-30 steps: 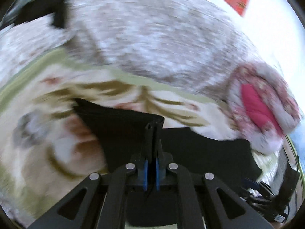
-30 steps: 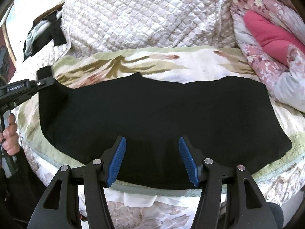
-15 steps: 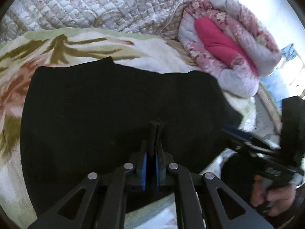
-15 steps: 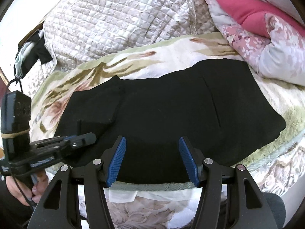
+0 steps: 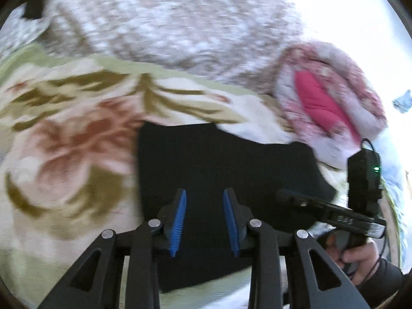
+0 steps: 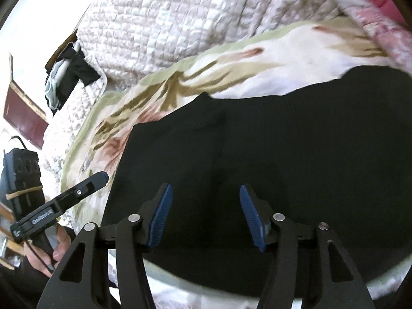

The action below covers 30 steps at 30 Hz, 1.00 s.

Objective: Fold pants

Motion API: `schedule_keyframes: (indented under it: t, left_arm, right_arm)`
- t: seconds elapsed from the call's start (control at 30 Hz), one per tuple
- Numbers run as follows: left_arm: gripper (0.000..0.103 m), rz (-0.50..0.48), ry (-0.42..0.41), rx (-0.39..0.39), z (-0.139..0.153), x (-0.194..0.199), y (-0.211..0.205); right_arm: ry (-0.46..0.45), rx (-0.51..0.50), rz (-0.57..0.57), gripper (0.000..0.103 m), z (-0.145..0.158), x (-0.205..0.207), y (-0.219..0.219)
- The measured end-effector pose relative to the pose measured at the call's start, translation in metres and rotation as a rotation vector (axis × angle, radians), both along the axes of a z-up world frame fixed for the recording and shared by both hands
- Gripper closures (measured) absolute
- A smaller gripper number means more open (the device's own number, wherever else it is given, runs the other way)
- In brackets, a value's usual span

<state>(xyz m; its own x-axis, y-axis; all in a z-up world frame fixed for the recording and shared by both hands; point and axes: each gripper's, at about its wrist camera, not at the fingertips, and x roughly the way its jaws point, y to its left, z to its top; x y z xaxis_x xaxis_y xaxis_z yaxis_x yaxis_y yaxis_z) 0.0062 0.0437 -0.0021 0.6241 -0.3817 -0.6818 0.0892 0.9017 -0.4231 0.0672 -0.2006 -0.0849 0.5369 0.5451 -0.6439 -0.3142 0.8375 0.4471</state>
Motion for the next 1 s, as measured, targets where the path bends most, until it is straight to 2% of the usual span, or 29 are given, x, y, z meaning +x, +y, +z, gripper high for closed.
schedule_keyframes:
  t: [0.13,0.23,0.33,0.37,0.4,0.43,0.63,0.73,0.8,0.9,1.0]
  left_arm:
    - [0.071,0.06,0.021,0.018,-0.011,0.002,0.022]
    - [0.071,0.068,0.032,0.021,-0.018,0.004,0.026]
    - [0.071,0.064,0.044,0.018,-0.023,0.006,0.024]
    - [0.071,0.062,0.051,0.015,-0.025,0.007,0.023]
    - [0.071,0.059,0.056,0.014,-0.026,0.007,0.023]
    - [0.071,0.057,0.059,0.014,-0.027,0.007,0.022]
    - [0.071,0.056,0.042,0.023,-0.02,0.002,0.021]
    - [0.071,0.055,0.038,0.03,-0.019,0.003,0.02]
    - [0.071,0.048,0.048,0.031,-0.02,0.005,0.017]
    - [0.071,0.038,0.043,0.035,-0.017,0.006,0.013]
    - [0.071,0.027,0.029,0.043,-0.012,0.009,0.009]
  right_arm:
    - [0.036,0.046,0.041,0.064,-0.008,0.016,0.009]
    - [0.061,0.079,0.069,0.067,-0.016,0.021,0.014]
    - [0.069,0.103,0.048,0.077,-0.019,0.029,0.011]
    - [0.081,0.123,0.039,0.082,-0.02,0.031,0.008]
    - [0.087,0.126,0.031,0.095,-0.019,0.032,0.007]
    - [0.09,0.126,0.027,0.1,-0.018,0.031,0.006]
    - [0.014,0.19,-0.002,0.1,0.003,0.004,-0.005]
    - [0.081,0.139,-0.063,0.1,-0.021,0.009,-0.018]
    - [0.1,0.19,-0.067,0.1,-0.025,0.011,-0.025]
    - [0.049,0.111,-0.049,0.099,-0.011,0.007,-0.015]
    - [0.017,0.071,-0.059,0.099,-0.004,0.006,-0.014]
